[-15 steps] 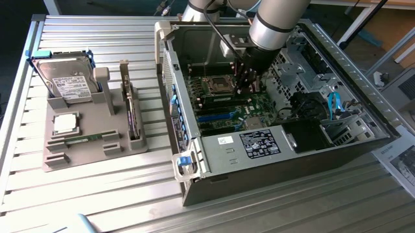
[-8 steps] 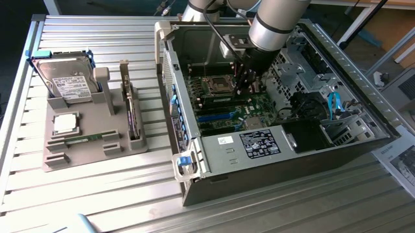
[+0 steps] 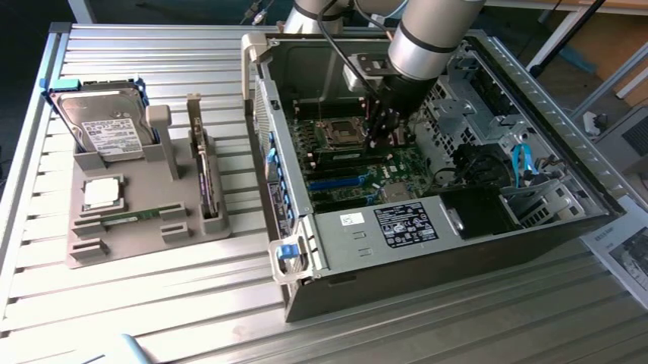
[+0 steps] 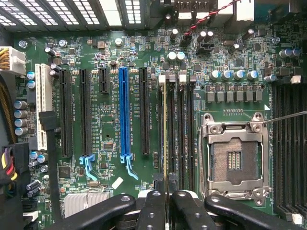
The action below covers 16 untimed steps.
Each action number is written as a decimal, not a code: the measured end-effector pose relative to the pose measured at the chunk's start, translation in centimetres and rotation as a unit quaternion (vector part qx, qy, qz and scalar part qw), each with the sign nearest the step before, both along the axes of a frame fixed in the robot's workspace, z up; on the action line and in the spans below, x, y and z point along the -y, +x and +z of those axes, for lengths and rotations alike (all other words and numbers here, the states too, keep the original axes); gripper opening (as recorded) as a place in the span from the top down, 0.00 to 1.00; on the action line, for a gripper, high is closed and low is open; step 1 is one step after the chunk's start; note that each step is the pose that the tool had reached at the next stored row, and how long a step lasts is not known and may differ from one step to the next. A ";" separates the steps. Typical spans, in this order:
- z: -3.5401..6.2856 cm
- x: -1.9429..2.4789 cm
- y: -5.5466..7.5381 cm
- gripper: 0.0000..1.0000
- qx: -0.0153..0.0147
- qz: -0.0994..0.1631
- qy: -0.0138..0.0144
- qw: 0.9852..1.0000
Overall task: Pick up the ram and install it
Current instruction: 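Insert the ram into the slot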
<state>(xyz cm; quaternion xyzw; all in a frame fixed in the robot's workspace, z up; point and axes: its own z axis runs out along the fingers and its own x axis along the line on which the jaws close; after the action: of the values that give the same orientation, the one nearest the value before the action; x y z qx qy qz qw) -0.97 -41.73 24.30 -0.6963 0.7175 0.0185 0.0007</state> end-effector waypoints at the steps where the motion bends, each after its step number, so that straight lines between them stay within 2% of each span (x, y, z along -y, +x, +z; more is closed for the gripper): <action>1: 0.00 0.00 0.0 0.88 0.000 0.000 0.000 1.000; 10: -0.01 0.00 -0.1 0.88 0.000 0.012 0.000 1.000; 16: -0.02 -0.03 -0.1 0.88 0.000 0.011 0.000 1.000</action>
<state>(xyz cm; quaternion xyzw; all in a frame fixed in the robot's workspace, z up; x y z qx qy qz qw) -1.03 -41.70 24.29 -0.7043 0.7096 0.0187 0.0006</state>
